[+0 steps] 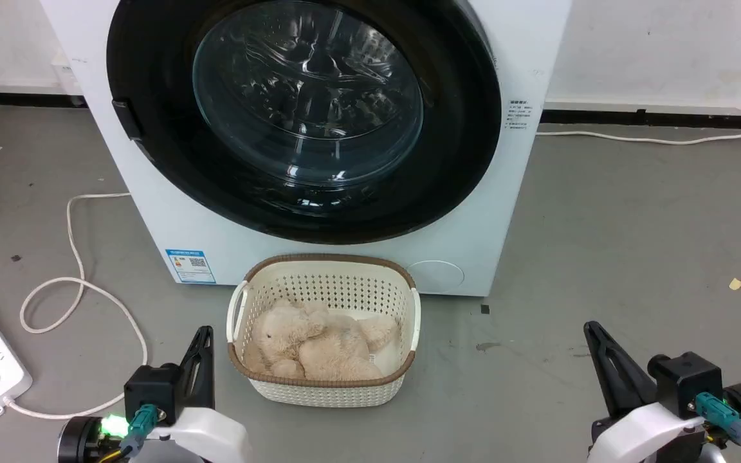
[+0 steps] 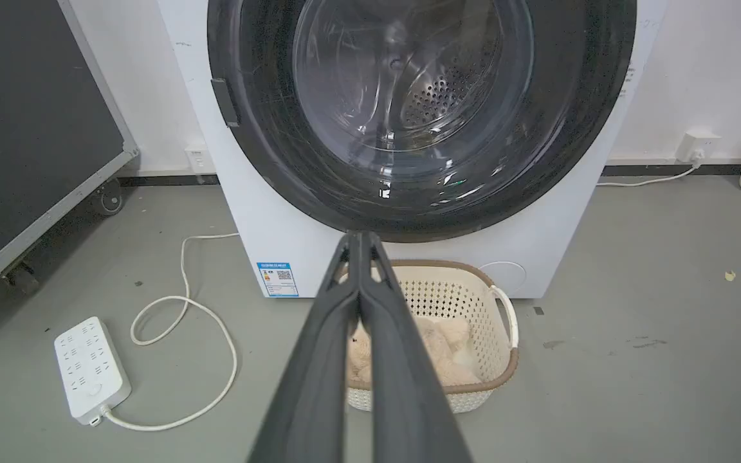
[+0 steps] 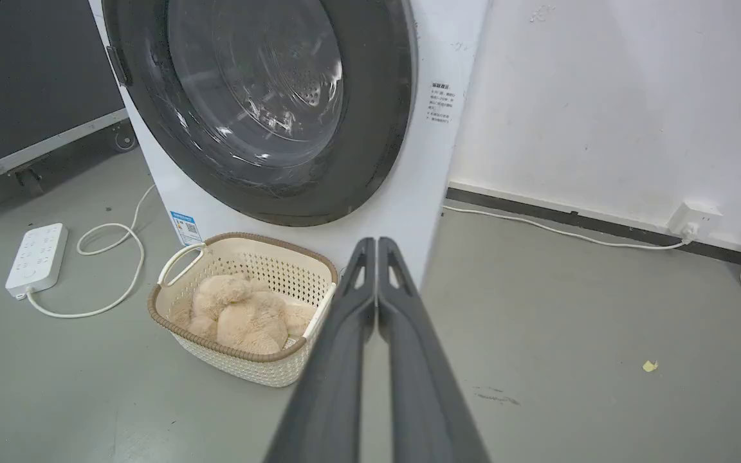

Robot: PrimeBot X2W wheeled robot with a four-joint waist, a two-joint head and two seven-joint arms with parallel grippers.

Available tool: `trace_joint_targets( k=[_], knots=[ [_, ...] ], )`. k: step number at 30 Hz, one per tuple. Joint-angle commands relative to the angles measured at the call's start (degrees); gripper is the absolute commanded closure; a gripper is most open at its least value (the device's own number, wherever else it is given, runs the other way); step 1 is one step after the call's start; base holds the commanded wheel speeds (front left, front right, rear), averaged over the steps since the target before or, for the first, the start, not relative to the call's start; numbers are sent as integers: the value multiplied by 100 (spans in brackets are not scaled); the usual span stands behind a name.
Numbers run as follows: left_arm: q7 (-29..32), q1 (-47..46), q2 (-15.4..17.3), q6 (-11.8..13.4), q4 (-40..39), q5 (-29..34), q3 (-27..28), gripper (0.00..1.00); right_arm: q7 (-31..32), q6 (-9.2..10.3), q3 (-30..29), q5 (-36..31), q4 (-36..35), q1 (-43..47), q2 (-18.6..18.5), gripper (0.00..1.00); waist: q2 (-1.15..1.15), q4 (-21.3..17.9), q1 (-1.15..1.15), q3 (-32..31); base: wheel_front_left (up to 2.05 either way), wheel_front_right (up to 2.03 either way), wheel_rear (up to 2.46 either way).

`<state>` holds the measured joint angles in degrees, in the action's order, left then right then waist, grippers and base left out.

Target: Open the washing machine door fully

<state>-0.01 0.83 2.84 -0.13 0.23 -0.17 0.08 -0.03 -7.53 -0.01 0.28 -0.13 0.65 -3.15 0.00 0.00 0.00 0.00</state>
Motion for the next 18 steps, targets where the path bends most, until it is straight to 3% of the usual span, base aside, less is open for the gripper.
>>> trace_joint_targets(
  k=[1, 18],
  knots=[
    [1, -83, 4, 13, -23, 17, -8, 100, 3, 4, 1, -28, 13, -65, 27, 100, 0, 0, 0, 0, 0, 0, 0],
    [1, -83, 4, 13, -23, 17, -8, 100, 3, 4, 1, -28, 13, -65, 27, 100, 0, 0, 0, 0, 0, 0, 0]
  ],
)
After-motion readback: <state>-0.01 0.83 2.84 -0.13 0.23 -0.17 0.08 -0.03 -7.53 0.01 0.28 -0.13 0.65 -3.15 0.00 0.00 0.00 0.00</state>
